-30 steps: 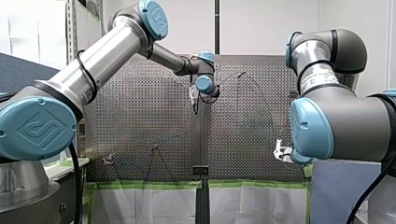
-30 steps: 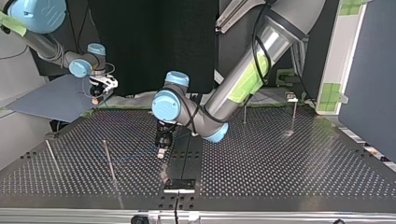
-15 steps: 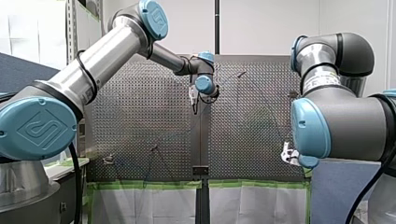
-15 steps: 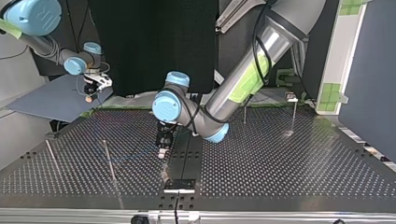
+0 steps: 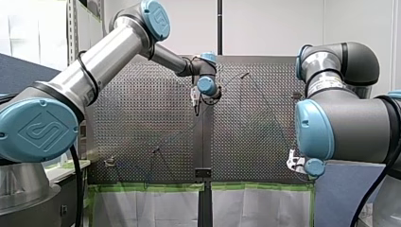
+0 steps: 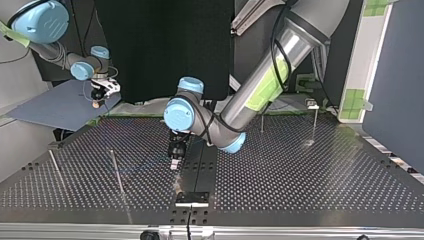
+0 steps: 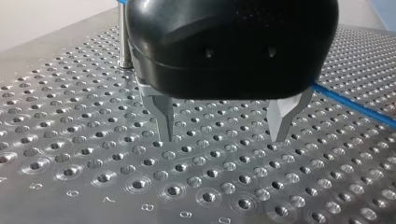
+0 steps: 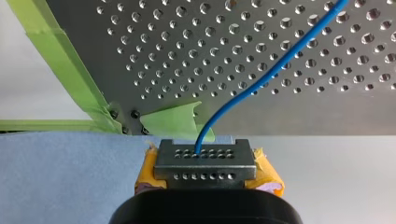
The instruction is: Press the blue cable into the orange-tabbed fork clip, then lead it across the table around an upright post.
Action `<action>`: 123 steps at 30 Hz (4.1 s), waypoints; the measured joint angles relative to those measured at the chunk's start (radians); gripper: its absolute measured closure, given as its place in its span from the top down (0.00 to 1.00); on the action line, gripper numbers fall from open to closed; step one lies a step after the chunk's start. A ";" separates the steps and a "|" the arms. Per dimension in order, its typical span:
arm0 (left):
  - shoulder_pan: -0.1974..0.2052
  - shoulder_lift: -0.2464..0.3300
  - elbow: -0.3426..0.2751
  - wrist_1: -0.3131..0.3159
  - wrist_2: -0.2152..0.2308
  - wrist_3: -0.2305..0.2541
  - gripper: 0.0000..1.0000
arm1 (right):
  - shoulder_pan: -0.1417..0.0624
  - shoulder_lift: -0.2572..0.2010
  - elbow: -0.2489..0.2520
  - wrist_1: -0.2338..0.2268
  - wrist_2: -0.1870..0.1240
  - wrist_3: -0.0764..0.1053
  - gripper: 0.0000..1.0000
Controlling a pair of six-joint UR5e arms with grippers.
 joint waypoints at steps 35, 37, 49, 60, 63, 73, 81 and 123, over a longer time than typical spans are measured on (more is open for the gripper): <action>-0.003 0.007 0.005 -0.138 0.037 -0.187 1.00 | 0.010 0.005 -0.006 -0.001 -0.009 -0.006 0.00; -0.003 0.008 0.005 -0.141 0.055 -0.206 1.00 | 0.010 0.005 -0.006 -0.001 -0.008 -0.007 0.00; -0.001 0.027 0.004 -0.149 0.068 -0.310 1.00 | 0.010 0.005 -0.006 0.003 -0.008 -0.008 0.00; -0.018 0.055 -0.013 -0.147 0.059 -0.400 1.00 | 0.009 0.005 -0.005 0.005 -0.010 -0.007 0.00; -0.016 0.075 -0.032 -0.130 0.066 -0.422 1.00 | 0.009 0.005 -0.005 0.006 -0.011 -0.007 0.00; -0.041 0.154 -0.116 -0.141 0.145 -0.399 1.00 | 0.010 0.005 -0.005 0.007 -0.013 -0.007 0.00; -0.065 0.211 -0.138 -0.151 0.211 -0.356 1.00 | 0.010 0.005 -0.006 0.008 -0.014 -0.008 0.00; -0.081 0.178 -0.017 -0.249 0.211 0.005 1.00 | 0.008 0.005 -0.006 0.004 -0.019 -0.006 0.00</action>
